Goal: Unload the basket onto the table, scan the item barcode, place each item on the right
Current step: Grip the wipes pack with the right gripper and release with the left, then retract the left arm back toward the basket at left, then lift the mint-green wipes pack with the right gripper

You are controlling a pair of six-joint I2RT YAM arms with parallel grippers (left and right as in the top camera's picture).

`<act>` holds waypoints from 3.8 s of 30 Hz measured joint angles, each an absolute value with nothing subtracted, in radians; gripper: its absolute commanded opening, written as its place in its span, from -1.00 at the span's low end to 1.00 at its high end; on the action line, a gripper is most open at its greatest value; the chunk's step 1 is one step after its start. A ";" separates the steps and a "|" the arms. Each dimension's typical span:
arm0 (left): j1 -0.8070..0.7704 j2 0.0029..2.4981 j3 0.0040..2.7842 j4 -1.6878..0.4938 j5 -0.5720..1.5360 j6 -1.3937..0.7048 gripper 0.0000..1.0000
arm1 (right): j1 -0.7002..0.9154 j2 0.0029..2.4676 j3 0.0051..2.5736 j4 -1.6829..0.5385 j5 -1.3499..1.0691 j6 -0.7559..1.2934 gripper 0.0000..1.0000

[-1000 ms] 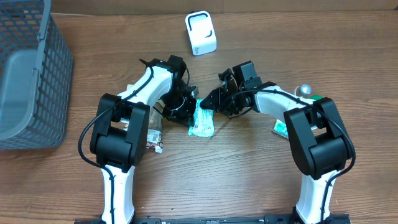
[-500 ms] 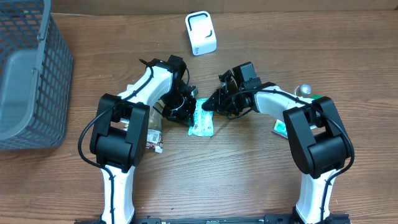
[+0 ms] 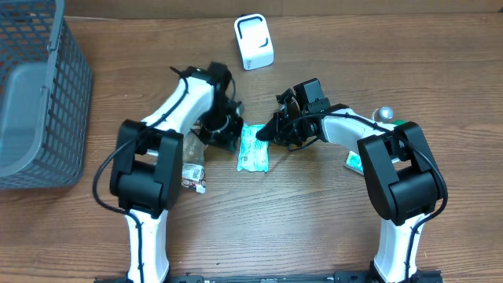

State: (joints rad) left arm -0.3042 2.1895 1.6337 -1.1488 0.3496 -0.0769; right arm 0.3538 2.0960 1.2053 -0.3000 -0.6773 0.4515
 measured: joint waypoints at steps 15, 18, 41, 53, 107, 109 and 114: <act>-0.014 1.993 1.748 -1.127 0.010 -0.245 -0.67 | 0.347 2.099 1.205 -0.299 -0.689 0.451 -0.93; 0.084 1.993 1.748 -1.121 -0.020 -0.271 -0.42 | 0.347 2.099 1.205 -0.299 -0.689 0.451 -0.93; 0.152 1.993 1.748 -1.144 -0.031 -0.290 1.00 | 0.346 2.099 1.205 -0.300 -0.690 0.450 -0.93; 0.152 1.993 1.748 -1.144 -0.031 -0.290 1.00 | 0.346 2.099 1.205 -0.300 -0.690 0.450 -0.93; 0.152 1.993 1.748 -1.144 -0.031 -0.290 1.00 | 0.347 2.099 1.205 -0.303 -0.688 0.449 -0.93; 0.152 1.993 1.748 -1.144 -0.031 -0.290 1.00 | 0.346 2.099 1.205 -0.303 -0.688 0.449 -0.93; 0.152 1.993 1.748 -1.144 -0.031 -0.290 0.99 | 0.347 2.099 1.205 -0.303 -0.688 0.449 -0.92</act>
